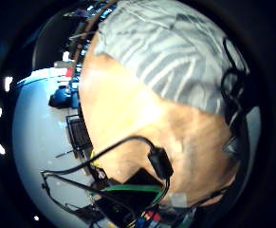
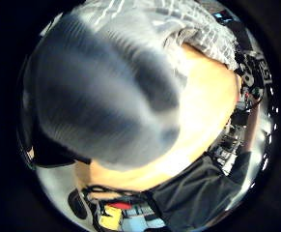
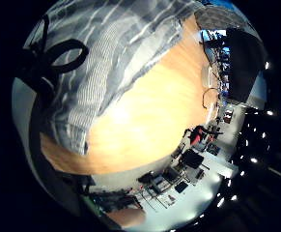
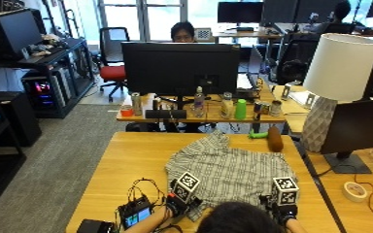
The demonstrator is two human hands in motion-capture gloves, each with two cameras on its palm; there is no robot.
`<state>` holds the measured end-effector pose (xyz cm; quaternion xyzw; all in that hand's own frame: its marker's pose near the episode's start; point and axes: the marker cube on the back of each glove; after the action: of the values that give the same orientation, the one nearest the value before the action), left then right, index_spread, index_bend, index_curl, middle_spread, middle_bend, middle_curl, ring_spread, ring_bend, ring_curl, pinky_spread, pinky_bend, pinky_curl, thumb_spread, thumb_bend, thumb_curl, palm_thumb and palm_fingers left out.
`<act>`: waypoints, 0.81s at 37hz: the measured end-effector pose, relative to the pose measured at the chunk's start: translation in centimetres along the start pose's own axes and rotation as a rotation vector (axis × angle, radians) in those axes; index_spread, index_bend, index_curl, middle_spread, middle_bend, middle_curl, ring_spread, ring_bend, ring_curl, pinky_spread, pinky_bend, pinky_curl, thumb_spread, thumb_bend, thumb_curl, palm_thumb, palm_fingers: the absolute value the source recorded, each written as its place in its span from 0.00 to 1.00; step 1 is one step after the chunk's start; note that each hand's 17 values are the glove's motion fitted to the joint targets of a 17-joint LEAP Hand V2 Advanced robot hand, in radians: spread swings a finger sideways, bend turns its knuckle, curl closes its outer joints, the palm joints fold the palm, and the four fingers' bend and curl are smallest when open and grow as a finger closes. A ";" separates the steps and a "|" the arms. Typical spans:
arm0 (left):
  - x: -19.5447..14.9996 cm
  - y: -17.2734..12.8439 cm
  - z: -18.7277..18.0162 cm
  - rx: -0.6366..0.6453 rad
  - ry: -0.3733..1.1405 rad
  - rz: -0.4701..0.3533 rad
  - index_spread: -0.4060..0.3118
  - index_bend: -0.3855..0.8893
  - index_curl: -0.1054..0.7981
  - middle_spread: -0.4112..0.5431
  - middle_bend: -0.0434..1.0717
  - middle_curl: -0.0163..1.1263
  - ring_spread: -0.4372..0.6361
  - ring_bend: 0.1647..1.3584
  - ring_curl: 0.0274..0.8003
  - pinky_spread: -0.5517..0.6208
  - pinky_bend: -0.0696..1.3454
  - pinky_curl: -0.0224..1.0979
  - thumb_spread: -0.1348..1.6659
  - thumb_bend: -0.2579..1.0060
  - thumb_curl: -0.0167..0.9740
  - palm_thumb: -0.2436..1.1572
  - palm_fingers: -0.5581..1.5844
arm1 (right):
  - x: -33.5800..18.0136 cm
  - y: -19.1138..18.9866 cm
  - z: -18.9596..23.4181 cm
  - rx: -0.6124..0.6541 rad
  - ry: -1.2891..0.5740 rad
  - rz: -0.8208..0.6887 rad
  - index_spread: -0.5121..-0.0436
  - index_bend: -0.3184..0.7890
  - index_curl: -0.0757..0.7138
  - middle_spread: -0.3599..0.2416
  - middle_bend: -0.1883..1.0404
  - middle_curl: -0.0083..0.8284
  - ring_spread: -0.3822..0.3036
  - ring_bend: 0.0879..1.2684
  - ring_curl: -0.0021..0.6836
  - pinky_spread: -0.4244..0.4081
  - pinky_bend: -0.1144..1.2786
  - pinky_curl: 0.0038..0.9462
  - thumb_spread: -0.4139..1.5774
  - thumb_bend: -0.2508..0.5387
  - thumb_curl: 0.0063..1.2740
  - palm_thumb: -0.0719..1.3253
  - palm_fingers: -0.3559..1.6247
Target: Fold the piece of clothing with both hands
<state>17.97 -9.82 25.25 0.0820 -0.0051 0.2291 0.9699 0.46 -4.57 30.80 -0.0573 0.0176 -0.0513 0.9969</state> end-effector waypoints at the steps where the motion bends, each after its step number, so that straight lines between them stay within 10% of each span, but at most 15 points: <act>1: 0.0 -0.1 0.0 0.014 -0.005 0.003 0.38 0.53 0.37 0.36 0.26 0.30 0.30 0.42 0.30 0.24 0.65 0.35 0.75 0.34 0.31 0.49 0.68 | -0.1 -0.1 0.0 0.025 -0.001 -0.004 0.37 0.43 0.28 0.37 0.37 0.47 0.34 0.51 0.54 0.32 0.58 0.38 0.76 0.40 0.26 0.67 0.67; 8: -0.2 0.8 -1.5 -0.065 0.023 0.024 0.27 0.51 0.44 0.24 0.29 0.37 0.16 0.37 0.38 0.12 0.65 0.38 0.77 0.40 0.35 0.64 0.80 | 0.2 -1.1 -0.5 0.038 0.022 -0.027 0.50 0.53 0.43 0.34 0.38 0.51 0.26 0.52 0.60 0.17 0.54 0.39 0.72 0.44 0.28 0.77 0.85; 22: -1.0 6.2 -13.7 -0.158 0.131 0.172 0.21 0.44 0.52 0.15 0.30 0.42 0.10 0.33 0.45 0.08 0.60 0.39 0.76 0.38 0.39 0.71 0.84 | 0.4 3.6 -9.0 -0.066 0.091 -0.112 0.55 0.47 0.54 0.33 0.46 0.57 0.23 0.53 0.64 0.11 0.53 0.41 0.68 0.36 0.28 0.82 0.87; 30: -2.6 5.0 -20.6 -0.059 0.107 0.103 0.20 0.42 0.54 0.13 0.30 0.44 0.08 0.34 0.48 0.08 0.59 0.39 0.72 0.35 0.43 0.74 0.84 | 1.4 3.7 -16.1 0.022 0.138 -0.062 0.56 0.46 0.58 0.33 0.47 0.58 0.22 0.53 0.65 0.11 0.53 0.42 0.67 0.32 0.28 0.83 0.87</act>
<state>12.83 -3.28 5.61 0.0406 0.0356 0.2827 0.9577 1.60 -2.84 14.38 -0.0432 0.0842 -0.0860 0.9918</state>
